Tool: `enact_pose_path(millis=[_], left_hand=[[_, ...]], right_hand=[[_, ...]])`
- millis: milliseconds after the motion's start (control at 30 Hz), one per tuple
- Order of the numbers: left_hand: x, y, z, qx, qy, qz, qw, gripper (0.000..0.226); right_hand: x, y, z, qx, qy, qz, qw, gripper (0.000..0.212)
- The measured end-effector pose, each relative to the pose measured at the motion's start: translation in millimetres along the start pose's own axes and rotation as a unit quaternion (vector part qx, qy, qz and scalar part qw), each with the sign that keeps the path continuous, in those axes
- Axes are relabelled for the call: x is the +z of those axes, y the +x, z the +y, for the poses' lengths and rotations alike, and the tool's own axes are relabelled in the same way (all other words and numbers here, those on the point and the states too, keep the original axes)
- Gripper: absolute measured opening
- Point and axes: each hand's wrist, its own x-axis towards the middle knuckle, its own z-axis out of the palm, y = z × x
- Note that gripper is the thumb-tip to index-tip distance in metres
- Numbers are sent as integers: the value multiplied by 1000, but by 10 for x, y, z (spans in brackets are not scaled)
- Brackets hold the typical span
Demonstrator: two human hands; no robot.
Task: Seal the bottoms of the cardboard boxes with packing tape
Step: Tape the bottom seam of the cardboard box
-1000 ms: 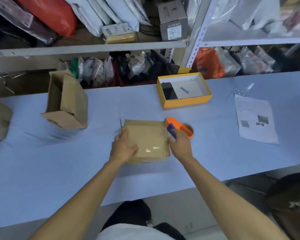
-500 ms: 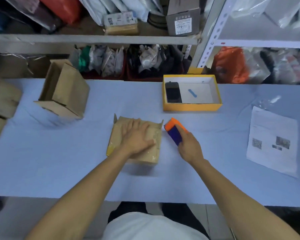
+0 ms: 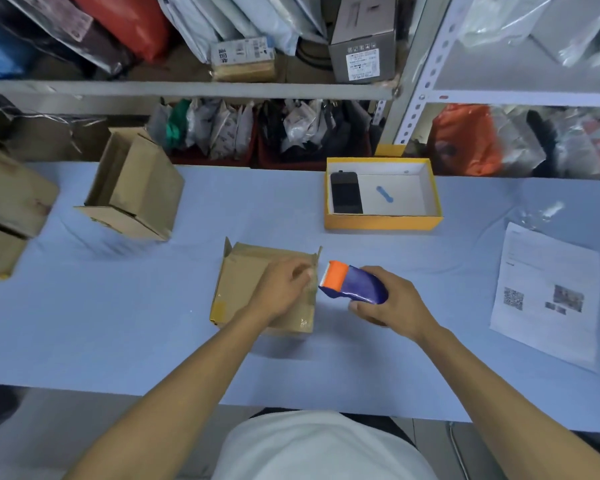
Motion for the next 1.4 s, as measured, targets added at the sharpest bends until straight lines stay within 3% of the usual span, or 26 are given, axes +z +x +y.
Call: enact_pose_path(millis=[167, 300, 500, 600, 733, 933, 1200, 1333, 1400], left_hand=[[-15, 59, 123, -170, -280, -75, 942, 18], [-30, 99, 69, -226, -318, -78, 917, 14], [-25, 149, 43, -190, -158, 26, 969, 14], [-70, 206, 51, -168, -78, 25, 982, 18], [-67, 211, 119, -178, -10, 38, 983, 25], [-266, 188, -41, -222, -41, 57, 973, 22], [-301, 162, -187, -205, -63, 29, 976, 22], [-270, 199, -190, -173, 43, 36, 983, 24], [-250, 257, -158, -134, 163, 19, 977, 21]], right_hand=[[123, 57, -109, -27, -10, 14, 999, 64], [182, 122, -104, -48, -56, -2, 997, 67], [237, 210, -91, -75, -213, -30, 974, 87], [210, 257, -72, -75, -235, -10, 969, 81], [70, 321, 13, -77, -209, -35, 974, 78], [-187, 258, 258, -74, -181, -66, 978, 72], [-239, 381, 248, -63, -194, -65, 977, 75], [-254, 396, 250, -55, -192, -60, 978, 73], [-244, 411, 250, -58, -204, -61, 975, 72]])
